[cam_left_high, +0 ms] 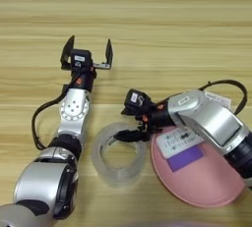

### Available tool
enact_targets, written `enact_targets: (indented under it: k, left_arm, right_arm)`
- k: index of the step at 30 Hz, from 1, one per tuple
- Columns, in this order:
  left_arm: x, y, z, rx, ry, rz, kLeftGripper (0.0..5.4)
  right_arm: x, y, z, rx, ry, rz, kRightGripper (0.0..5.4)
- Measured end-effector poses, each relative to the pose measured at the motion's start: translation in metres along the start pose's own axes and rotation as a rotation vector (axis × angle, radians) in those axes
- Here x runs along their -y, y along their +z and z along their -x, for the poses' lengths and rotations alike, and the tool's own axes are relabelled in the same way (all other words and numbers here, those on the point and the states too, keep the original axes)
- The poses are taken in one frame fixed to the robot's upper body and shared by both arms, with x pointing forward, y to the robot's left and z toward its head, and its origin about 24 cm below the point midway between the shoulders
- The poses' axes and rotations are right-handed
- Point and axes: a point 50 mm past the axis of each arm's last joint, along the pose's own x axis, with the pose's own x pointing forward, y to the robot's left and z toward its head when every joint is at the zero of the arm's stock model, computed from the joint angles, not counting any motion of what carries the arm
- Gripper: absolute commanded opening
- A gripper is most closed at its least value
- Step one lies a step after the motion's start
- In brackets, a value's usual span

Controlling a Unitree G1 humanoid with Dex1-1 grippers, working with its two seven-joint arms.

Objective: Move the objects on the table

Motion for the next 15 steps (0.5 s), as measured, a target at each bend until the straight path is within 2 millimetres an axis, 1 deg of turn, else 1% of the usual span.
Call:
enact_targets:
  k: [4, 14, 15]
  left_arm:
    - [0.0002, 0.0, 0.0, 0.0, 0.0, 0.0, 5.4]
    - [0.0006, 0.0, 0.0, 0.0, 0.007, -0.001, 5.4]
    - [0.0006, 0.0, 0.0, 0.0, 0.007, -0.001, 5.4]
  right_arm:
    - [0.0001, -0.0005, -0.0004, -0.003, -0.001, 0.004, 2.64]
    - [-0.0006, -0.0032, -0.0031, -0.014, 0.016, 0.015, 1.52]
    - [-0.0005, -0.0029, -0.003, -0.015, 0.015, 0.018, 1.5]
